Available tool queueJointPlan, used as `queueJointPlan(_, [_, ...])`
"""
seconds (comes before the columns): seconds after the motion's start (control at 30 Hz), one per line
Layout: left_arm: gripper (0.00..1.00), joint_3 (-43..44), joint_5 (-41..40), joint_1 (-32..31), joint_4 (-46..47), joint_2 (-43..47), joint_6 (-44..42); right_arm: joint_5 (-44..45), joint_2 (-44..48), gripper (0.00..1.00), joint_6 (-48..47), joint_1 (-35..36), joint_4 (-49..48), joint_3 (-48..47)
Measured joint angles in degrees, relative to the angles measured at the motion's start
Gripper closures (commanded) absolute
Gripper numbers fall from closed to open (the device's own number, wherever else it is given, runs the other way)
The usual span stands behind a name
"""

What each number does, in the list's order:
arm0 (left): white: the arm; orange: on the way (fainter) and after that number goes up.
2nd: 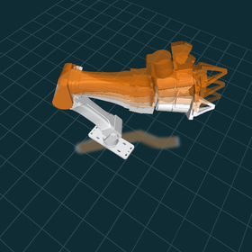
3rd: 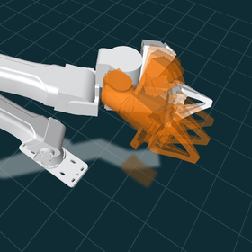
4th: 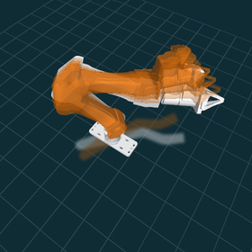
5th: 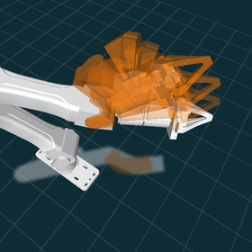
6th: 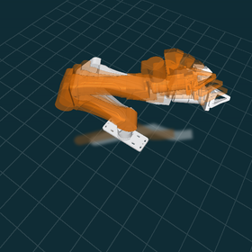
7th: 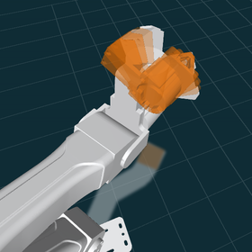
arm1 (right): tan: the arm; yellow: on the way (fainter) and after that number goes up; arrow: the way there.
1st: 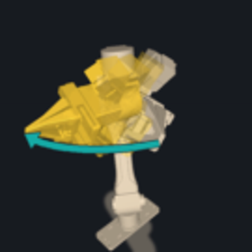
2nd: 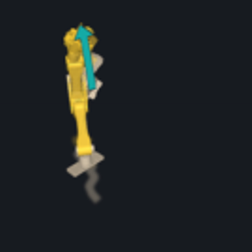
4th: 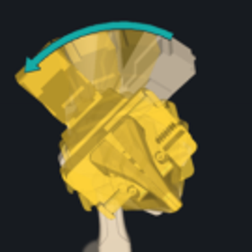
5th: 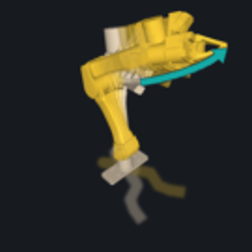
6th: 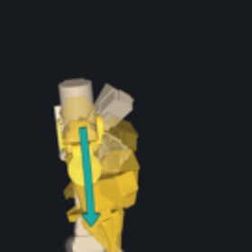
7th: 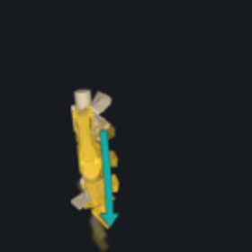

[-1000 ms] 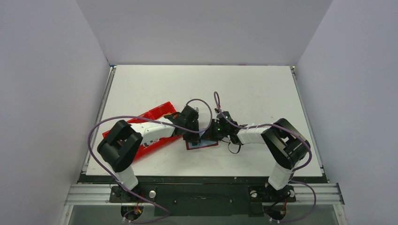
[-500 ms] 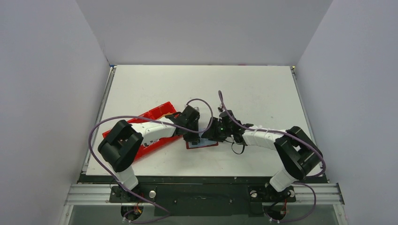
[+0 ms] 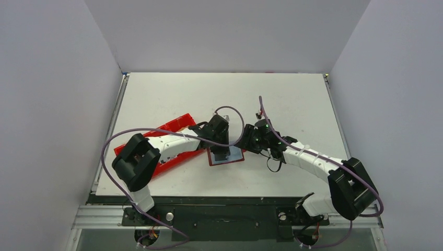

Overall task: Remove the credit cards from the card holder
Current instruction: Remove the credit card from the card holder.

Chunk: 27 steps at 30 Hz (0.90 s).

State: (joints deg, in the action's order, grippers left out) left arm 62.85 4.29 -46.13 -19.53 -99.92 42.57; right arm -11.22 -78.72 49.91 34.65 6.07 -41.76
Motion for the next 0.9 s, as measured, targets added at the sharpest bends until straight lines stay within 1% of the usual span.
queueJointPlan(0.3, [0.61, 4.8, 0.2, -0.8, 0.1, -5.1, -1.3, 2.7, 3.9, 0.55, -0.5, -1.4, 3.0, 1.2])
queueJointPlan(0.43, [0.53, 6.5, 0.5, -1.2, 0.0, -6.9, -1.7, 3.4, 5.2, 0.55, -0.9, -1.6, 4.1, 1.8])
queueJointPlan(0.57, [0.48, 8.2, 0.5, -1.4, 0.1, -7.8, -2.1, 4.0, 6.1, 0.55, -1.1, -1.8, 5.0, 2.4])
queueJointPlan(0.9, [0.42, 11.3, 1.3, -1.5, 0.4, -10.0, -2.8, 6.8, 9.7, 0.55, -1.6, -2.2, 8.0, 2.5])
